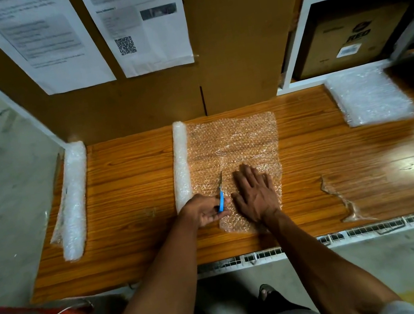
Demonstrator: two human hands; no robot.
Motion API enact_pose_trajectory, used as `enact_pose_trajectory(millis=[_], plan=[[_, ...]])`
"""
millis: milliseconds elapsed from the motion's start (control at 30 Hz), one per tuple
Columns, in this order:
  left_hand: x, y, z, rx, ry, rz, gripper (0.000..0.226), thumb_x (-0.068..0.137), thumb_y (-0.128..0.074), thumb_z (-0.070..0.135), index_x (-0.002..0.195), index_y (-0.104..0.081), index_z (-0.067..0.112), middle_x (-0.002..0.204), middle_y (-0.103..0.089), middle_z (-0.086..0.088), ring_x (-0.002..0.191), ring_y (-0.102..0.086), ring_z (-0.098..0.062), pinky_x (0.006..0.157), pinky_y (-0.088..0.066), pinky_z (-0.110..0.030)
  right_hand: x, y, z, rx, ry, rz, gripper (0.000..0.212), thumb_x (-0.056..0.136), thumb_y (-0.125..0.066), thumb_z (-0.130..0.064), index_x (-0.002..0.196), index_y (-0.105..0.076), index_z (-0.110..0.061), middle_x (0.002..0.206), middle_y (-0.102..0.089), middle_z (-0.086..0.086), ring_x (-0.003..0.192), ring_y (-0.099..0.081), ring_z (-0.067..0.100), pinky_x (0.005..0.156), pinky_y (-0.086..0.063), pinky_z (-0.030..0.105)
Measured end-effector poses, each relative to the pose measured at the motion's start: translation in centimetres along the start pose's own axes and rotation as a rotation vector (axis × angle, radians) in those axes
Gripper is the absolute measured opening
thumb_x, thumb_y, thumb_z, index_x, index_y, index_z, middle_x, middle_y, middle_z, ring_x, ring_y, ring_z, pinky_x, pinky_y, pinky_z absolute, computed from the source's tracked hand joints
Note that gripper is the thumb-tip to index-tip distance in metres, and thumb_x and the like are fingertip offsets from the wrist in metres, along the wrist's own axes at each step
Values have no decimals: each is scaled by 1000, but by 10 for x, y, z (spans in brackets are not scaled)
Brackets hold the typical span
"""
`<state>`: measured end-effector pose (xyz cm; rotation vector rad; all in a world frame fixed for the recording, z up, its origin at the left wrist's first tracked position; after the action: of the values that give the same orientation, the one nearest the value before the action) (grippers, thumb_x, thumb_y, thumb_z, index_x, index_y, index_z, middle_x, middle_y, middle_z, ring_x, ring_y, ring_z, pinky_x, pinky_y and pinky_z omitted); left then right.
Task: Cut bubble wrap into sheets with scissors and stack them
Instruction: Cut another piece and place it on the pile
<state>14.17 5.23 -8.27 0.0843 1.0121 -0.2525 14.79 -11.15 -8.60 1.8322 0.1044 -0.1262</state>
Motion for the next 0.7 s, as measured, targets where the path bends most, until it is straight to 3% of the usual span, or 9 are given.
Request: enact_pose_trajectory(millis=[67,167,300,400,533,700], plan=[[2,-1,2,-3,-9,2,17,83,-81,-2,94,-70,-8,84,-77,-19,77,-77,-27,65,-65,-31,8,-9,9,-50,-14,-71,79,104,-11,-68,166,14,-26,170,25,8,159,18,31,126,10,59],[0,-6,10,11,-26,1,16,82,-82,-2,92,-71,-8,91,-77,-22,86,-78,-32,70,-65,-33,10,-20,23,-68,-38,-131,84,98,-3,-77,163,21,-29,169,30,6,157,22,31,125,14,62],[4,-10,13,24,-25,10,13,82,-81,-6,90,-71,-7,92,-78,-21,90,-77,-32,67,-65,-33,9,-20,26,-49,-30,-131,86,97,-3,-80,163,21,-31,169,31,3,157,24,29,124,15,61],[9,-9,7,7,-2,7,22,82,-81,-6,102,-71,-9,96,-78,-21,90,-78,-31,65,-64,-31,9,-17,26,-48,-22,-124,87,97,-5,-80,164,20,-30,169,30,4,157,24,30,124,16,60],[9,-8,0,28,47,-31,14,92,-73,1,106,-72,-1,91,-78,-14,80,-77,-22,56,-59,-25,7,-13,35,-55,-41,-111,93,95,-6,-84,165,17,-26,170,28,5,158,23,31,124,16,61],[8,-9,-10,86,106,-107,8,99,-67,13,107,-71,12,98,-78,-7,91,-75,-17,64,-56,-24,10,-8,49,-59,-51,-129,104,89,-9,-91,167,10,-25,172,23,6,160,18,31,124,13,64]])
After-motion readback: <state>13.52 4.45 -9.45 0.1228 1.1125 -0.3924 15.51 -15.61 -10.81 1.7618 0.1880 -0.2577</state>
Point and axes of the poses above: each hand's wrist, its own x-axis towards the middle knuckle, its own y-axis out of the back of the hand, z = x × y, the point moved 10 cm from there along x, towards the middle knuckle
